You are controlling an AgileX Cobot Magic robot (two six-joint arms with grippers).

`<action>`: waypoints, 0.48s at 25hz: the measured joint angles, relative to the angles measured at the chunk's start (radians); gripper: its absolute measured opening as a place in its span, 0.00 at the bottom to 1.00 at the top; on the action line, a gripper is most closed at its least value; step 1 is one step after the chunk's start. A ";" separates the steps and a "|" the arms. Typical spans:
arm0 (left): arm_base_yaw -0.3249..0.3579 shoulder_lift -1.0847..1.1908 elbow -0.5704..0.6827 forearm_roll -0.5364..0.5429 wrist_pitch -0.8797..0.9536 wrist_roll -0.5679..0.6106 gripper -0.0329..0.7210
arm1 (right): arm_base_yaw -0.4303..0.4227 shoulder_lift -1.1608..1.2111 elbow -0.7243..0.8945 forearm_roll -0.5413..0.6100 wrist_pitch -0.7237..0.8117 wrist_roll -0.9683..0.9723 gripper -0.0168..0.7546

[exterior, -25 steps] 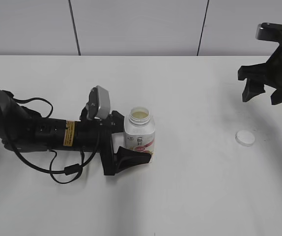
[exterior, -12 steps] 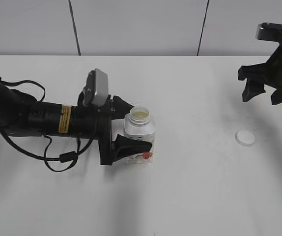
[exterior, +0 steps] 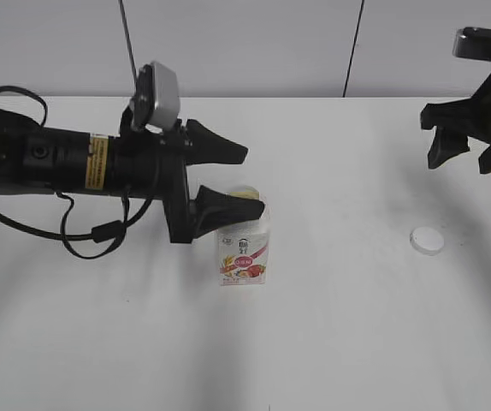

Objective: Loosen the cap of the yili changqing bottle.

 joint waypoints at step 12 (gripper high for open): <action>-0.001 -0.340 0.001 0.012 0.614 -0.323 0.83 | 0.000 -0.154 -0.044 -0.026 0.006 0.000 0.70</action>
